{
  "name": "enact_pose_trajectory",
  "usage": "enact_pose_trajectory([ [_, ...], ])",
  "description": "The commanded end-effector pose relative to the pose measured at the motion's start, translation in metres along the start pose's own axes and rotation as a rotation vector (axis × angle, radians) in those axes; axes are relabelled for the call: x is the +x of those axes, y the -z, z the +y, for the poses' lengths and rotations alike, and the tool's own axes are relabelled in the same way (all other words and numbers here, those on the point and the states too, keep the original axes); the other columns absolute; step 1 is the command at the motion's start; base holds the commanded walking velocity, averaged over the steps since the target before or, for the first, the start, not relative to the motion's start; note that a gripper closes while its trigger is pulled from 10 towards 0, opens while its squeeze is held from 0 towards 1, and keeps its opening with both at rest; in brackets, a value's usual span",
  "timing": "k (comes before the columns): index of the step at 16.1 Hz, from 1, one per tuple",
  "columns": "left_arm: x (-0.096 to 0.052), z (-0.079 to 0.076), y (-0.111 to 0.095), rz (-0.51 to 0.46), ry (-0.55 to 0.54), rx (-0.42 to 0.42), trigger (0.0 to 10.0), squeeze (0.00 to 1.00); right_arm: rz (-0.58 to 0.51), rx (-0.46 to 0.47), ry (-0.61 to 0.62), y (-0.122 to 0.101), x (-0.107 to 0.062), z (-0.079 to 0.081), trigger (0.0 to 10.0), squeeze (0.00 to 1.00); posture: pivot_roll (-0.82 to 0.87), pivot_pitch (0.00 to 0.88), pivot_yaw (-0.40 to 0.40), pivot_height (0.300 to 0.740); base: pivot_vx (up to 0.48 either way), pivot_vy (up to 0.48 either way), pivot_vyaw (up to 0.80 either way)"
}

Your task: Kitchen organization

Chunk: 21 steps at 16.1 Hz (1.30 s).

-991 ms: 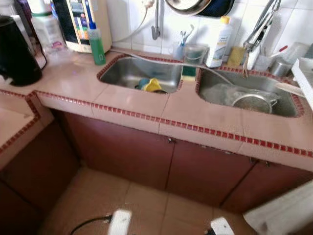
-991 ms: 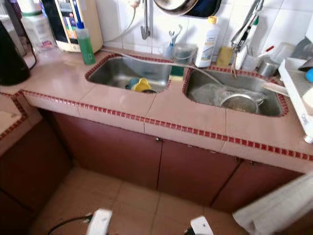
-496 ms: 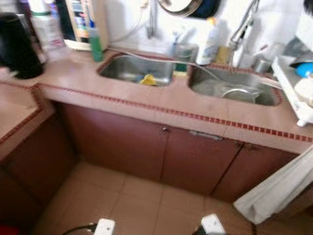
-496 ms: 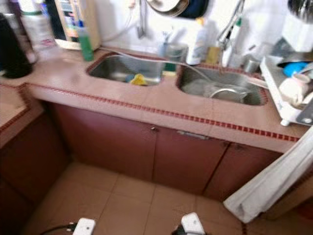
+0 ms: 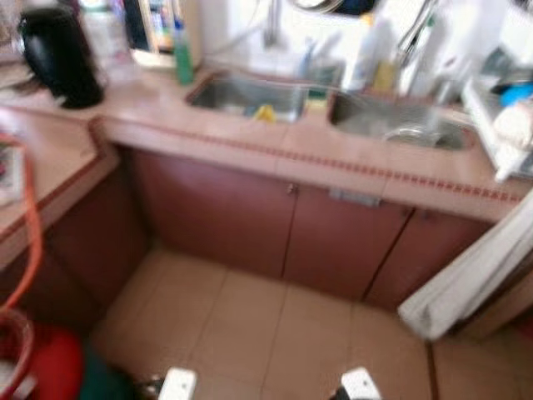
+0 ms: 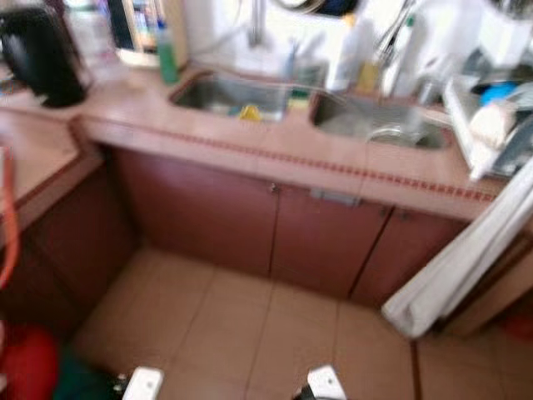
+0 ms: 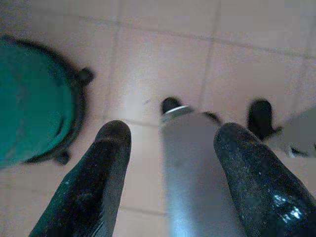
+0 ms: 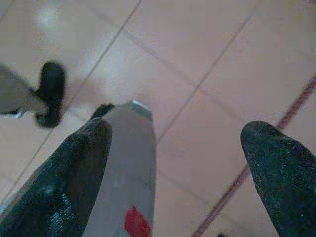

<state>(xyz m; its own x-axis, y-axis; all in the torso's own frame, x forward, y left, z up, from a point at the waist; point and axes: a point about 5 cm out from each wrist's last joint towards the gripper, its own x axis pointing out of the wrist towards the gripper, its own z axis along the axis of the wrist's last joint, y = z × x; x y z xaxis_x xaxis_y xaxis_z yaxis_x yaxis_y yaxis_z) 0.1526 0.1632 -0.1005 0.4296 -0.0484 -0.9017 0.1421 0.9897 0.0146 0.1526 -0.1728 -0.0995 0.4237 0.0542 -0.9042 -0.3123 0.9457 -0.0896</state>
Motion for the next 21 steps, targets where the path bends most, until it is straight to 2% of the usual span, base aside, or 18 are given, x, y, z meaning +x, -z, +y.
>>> enact_pose_trajectory([
  [1,0.001,-0.006,-0.006,-0.008,0.013,-0.021,10.0,0.0,0.032,0.008,0.003,0.009,-0.001,-0.004,10.0,0.0,-0.09,0.0,0.003,0.74,0.0,0.0,0.0],
  [6,0.001,-0.004,-0.006,-0.015,0.006,-0.033,10.0,0.0,0.033,0.018,0.005,0.011,-0.002,-0.007,10.0,0.0,-0.09,0.0,0.002,0.74,0.0,0.0,0.0],
  [10,-0.001,0.009,0.001,-0.015,0.006,-0.004,10.0,0.0,0.033,0.025,0.004,0.011,-0.002,-0.007,10.0,0.0,-0.09,0.0,0.002,0.74,0.0,0.0,0.0],
  [13,-0.006,0.028,0.016,0.002,-0.004,-0.012,10.0,0.0,0.028,0.029,-0.002,0.008,-0.001,-0.003,10.0,0.0,-0.08,0.0,-0.001,0.74,0.0,-0.32,0.0],
  [15,-0.005,0.019,0.017,0.006,0.003,-0.024,10.0,0.0,0.02,0.029,-0.01,0.002,0.0,0.003,10.0,0.0,-0.08,0.0,-0.001,0.74,0.0,-0.48,0.0],
  [19,-0.004,0.013,0.016,0.005,0.013,-0.028,10.0,0.0,0.01,0.031,-0.018,-0.006,0.002,0.01,10.0,0.0,-0.08,0.0,0.0,0.74,0.0,-0.472,0.0],
  [21,-0.003,0.008,0.01,-0.018,0.017,-0.081,10.0,0.0,0.008,0.034,-0.018,-0.008,0.002,0.011,10.0,0.0,-0.08,0.0,-0.001,0.74,0.0,0.0,0.0],
])
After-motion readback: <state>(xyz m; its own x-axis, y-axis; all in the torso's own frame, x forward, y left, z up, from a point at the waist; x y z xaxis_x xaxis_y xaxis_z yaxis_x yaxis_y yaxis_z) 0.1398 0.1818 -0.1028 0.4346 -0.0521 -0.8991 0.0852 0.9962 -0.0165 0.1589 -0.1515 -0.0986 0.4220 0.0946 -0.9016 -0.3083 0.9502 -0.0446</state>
